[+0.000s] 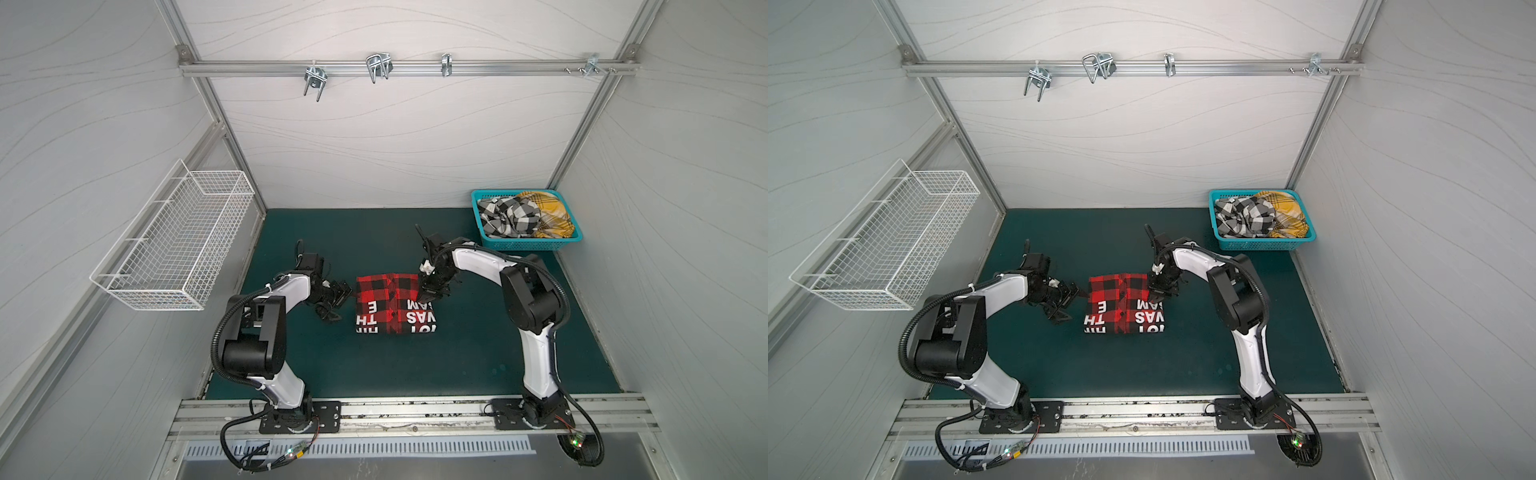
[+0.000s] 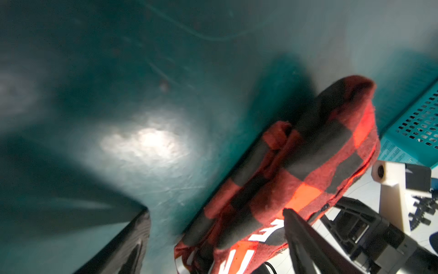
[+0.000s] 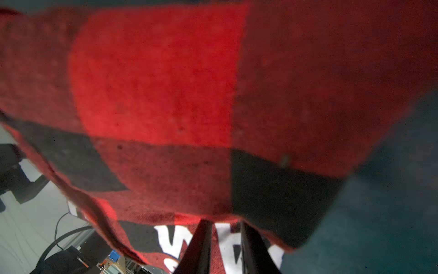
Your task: Fold and stack the long sleeve shirts
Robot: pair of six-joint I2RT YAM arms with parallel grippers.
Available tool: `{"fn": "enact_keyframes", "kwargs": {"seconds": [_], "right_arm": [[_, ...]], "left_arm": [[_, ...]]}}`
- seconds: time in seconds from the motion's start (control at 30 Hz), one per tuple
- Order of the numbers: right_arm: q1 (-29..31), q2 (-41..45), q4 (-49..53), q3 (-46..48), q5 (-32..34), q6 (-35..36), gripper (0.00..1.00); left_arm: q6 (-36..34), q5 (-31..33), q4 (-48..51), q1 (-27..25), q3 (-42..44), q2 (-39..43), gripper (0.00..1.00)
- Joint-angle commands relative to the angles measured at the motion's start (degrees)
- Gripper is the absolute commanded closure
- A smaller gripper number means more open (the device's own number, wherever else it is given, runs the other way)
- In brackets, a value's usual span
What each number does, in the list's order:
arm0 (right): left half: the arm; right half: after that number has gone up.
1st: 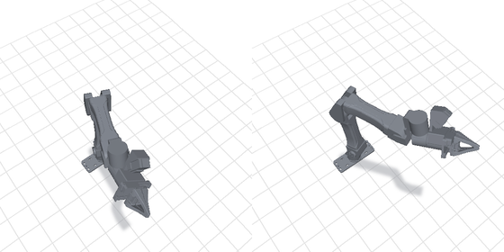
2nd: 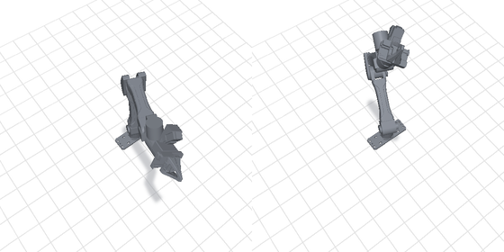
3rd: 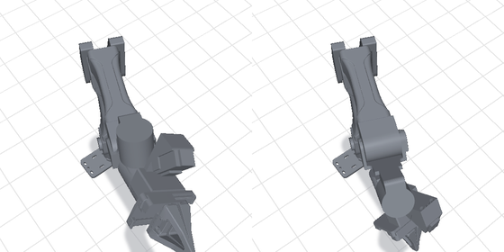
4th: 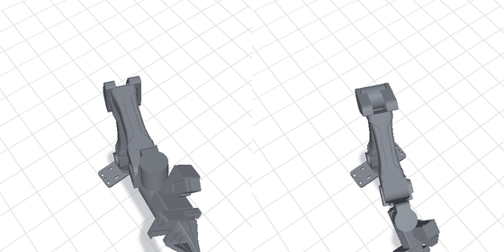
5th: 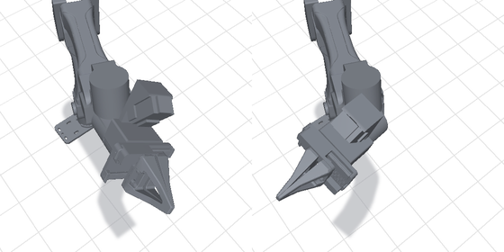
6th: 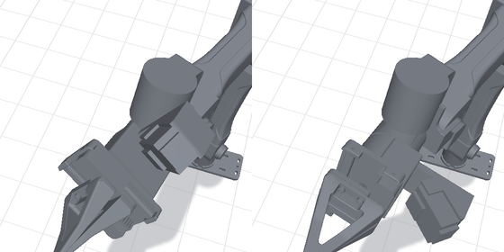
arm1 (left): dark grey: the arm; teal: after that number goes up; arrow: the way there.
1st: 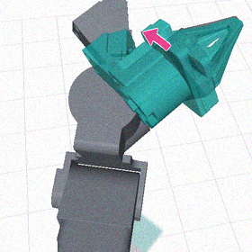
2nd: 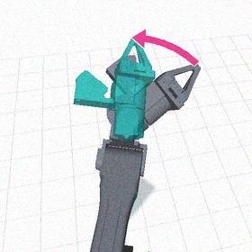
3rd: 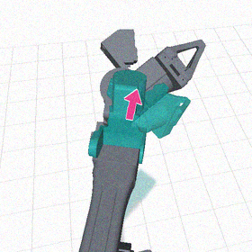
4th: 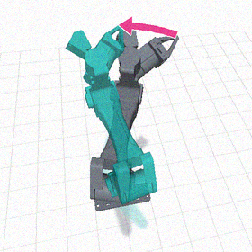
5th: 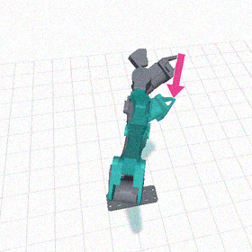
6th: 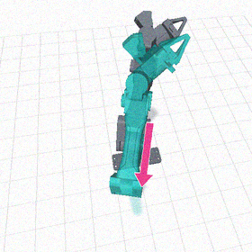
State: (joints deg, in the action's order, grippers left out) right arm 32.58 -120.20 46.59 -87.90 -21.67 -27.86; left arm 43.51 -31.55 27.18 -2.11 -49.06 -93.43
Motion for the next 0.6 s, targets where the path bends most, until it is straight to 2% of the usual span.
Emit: {"fn": "enact_keyframes", "kwargs": {"seconds": [0.0, 0.1, 0.17, 0.3, 0.43, 0.57], "right_arm": [[-0.8, -1.3, 1.8, -1.0, 2.5, 1.2, 0.75], [-0.9, -1.2, 1.9, -0.5, 3.0, 1.3, 0.75], [-1.2, -1.3, 1.8, -0.2, 2.6, 1.3, 0.75], [-1.4, -1.4, 2.0, -0.4, 2.2, 1.5, 0.75], [-1.4, -1.7, 2.2, -1.3, 1.5, 1.4, 0.75], [-1.4, -2.0, 1.9, -1.7, 0.8, 1.1, 0.75]], "left_arm": [[2.5, 0.5, -11.8, -2.4, 4.0, -2.4, 0.11], [6.7, -2.3, -24.4, -2.6, 9.1, -2.8, 0.11], [8.1, -3.0, -28.8, -2.7, 10.9, -3.3, 0.11], [6.2, -1.7, -23.8, -3.3, 10.5, -3.1, 0.14], [2.7, 3.8, -12.8, -5.2, 9.6, -1.6, 0.16], [3.2, 5.2, -12.2, -5.5, 11.4, -3.2, 0.18]]}}
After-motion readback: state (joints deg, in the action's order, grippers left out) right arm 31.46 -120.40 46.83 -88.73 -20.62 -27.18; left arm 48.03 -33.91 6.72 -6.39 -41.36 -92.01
